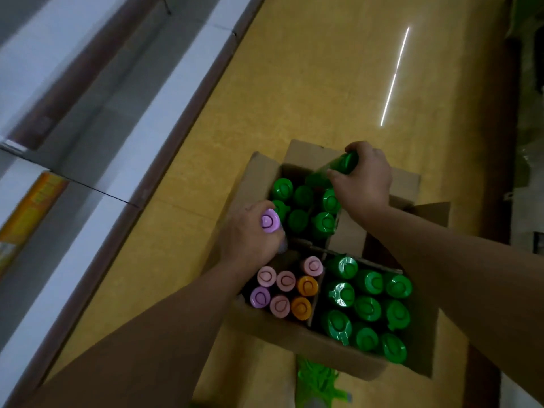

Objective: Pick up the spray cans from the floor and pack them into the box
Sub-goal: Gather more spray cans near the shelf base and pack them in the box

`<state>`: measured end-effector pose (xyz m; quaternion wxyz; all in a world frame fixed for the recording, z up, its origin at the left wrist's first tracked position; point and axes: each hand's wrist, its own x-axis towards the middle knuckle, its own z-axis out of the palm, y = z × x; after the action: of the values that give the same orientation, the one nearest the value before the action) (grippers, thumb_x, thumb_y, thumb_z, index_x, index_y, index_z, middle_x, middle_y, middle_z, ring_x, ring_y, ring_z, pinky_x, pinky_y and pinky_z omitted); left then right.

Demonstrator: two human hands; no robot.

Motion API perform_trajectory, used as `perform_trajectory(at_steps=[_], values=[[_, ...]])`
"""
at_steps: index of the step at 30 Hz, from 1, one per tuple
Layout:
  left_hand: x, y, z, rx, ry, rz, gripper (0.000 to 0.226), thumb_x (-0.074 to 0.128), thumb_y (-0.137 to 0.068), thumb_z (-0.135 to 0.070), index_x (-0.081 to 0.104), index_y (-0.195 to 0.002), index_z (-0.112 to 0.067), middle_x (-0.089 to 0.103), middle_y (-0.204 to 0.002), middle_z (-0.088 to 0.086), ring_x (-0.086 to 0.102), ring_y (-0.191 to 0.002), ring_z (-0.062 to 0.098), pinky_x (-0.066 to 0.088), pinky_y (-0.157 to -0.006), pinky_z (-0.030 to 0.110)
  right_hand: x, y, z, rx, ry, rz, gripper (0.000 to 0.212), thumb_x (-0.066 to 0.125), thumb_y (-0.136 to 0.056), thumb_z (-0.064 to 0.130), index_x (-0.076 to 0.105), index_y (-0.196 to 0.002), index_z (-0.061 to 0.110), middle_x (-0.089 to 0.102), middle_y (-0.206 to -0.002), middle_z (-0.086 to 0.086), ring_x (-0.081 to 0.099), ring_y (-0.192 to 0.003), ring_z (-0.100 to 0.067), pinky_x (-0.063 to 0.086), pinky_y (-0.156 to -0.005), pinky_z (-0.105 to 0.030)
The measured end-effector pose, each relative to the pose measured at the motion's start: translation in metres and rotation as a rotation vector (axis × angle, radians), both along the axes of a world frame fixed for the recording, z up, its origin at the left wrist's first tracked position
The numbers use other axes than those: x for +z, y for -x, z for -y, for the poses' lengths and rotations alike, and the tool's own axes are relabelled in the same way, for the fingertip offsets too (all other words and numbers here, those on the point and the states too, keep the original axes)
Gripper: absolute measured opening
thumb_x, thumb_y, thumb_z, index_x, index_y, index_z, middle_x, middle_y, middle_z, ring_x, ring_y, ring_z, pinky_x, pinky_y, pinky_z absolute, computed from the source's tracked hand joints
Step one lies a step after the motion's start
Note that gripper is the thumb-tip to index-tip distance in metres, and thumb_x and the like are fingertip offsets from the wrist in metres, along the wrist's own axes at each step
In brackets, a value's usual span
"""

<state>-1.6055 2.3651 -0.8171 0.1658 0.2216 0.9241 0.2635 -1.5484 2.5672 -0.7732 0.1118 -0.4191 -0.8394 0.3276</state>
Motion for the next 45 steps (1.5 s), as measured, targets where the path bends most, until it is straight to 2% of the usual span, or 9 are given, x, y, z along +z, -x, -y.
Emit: perform_trajectory(at_steps=[7,10,15,20,26,32,37,41,45], values=[[-0.024,-0.007,-0.022,-0.157,0.015,0.059,0.042,0.076,-0.071,-0.036,0.062,-0.111,-0.031,0.059,-0.105,-0.004,0.057,-0.093,0.020,0.051,-0.077,0.037,-0.034,0.004,-0.020,0.006,0.017,0.039,0.057,0.076,-0.085,0.028,0.052,-0.135,0.018,0.053,-0.127,-0.009,0.051,-0.115,-0.024,0.043,-0.093,-0.033],[-0.041,-0.011,-0.023,-0.174,0.031,0.118,0.039,0.075,-0.071,-0.038,0.061,-0.106,-0.032,0.057,-0.098,-0.005,0.057,-0.087,0.019,0.053,-0.075,0.040,-0.043,0.012,-0.027,0.010,0.046,0.058,0.059,0.077,-0.084,0.028,0.050,-0.135,0.019,0.054,-0.127,-0.009,0.051,-0.116,-0.025,0.046,-0.094,-0.037],[-0.074,-0.019,-0.033,-0.209,0.071,0.180,0.040,0.074,-0.073,-0.040,0.059,-0.109,-0.033,0.057,-0.101,-0.006,0.059,-0.087,0.021,0.054,-0.076,0.041,-0.063,0.030,-0.044,0.069,0.064,0.126,0.056,0.075,-0.087,0.033,0.051,-0.136,0.019,0.053,-0.126,-0.008,0.054,-0.112,-0.027,0.051,-0.093,-0.041],[-0.109,-0.024,-0.046,-0.268,0.133,0.215,0.043,0.076,-0.074,-0.035,0.060,-0.113,-0.027,0.055,-0.106,-0.004,0.061,-0.088,0.023,0.052,-0.076,0.038,-0.099,0.051,-0.061,0.128,0.054,0.226,0.062,0.074,-0.089,0.027,0.047,-0.143,0.018,0.052,-0.131,-0.011,0.055,-0.115,-0.032,0.048,-0.094,-0.042],[-0.151,-0.027,-0.048,-0.253,0.192,0.267,0.051,0.080,-0.072,-0.031,0.058,-0.117,-0.023,0.053,-0.112,0.001,0.059,-0.093,0.026,0.046,-0.075,0.033,-0.139,0.058,-0.080,0.107,0.076,0.304,0.056,0.072,-0.090,0.024,0.049,-0.140,0.014,0.056,-0.124,-0.012,0.057,-0.111,-0.031,0.048,-0.088,-0.038],[-0.174,-0.033,-0.045,-0.181,0.190,0.351,0.048,0.083,-0.066,-0.038,0.057,-0.104,-0.024,0.052,-0.102,-0.004,0.057,-0.087,0.020,0.047,-0.072,0.032,-0.173,0.044,-0.082,0.119,0.095,0.434,0.043,0.070,-0.092,0.024,0.055,-0.131,0.012,0.057,-0.119,-0.013,0.056,-0.108,-0.031,0.046,-0.083,-0.035],[-0.185,-0.019,-0.042,-0.208,0.176,0.490,0.052,0.088,-0.064,-0.045,0.058,-0.103,-0.025,0.058,-0.106,-0.002,0.058,-0.092,0.018,0.053,-0.079,0.038,-0.185,0.048,-0.083,0.086,0.150,0.458,0.045,0.068,-0.093,0.028,0.054,-0.134,0.014,0.055,-0.123,-0.014,0.055,-0.114,-0.033,0.048,-0.090,-0.038],[-0.187,-0.020,-0.038,-0.235,0.166,0.496,0.056,0.090,-0.063,-0.044,0.060,-0.106,-0.025,0.057,-0.106,-0.004,0.057,-0.092,0.016,0.053,-0.078,0.034,-0.189,0.053,-0.080,0.114,0.159,0.482,0.043,0.063,-0.095,0.033,0.049,-0.132,0.016,0.050,-0.126,-0.016,0.055,-0.114,-0.035,0.043,-0.084,-0.036],[-0.187,-0.028,-0.027,-0.235,0.173,0.494,0.059,0.088,-0.062,-0.044,0.060,-0.111,-0.028,0.054,-0.108,-0.004,0.059,-0.094,0.017,0.054,-0.079,0.037,-0.184,0.056,-0.073,0.135,0.194,0.482,0.058,0.065,-0.092,0.021,0.040,-0.144,0.021,0.047,-0.132,-0.019,0.054,-0.116,-0.037,0.049,-0.091,-0.041]])
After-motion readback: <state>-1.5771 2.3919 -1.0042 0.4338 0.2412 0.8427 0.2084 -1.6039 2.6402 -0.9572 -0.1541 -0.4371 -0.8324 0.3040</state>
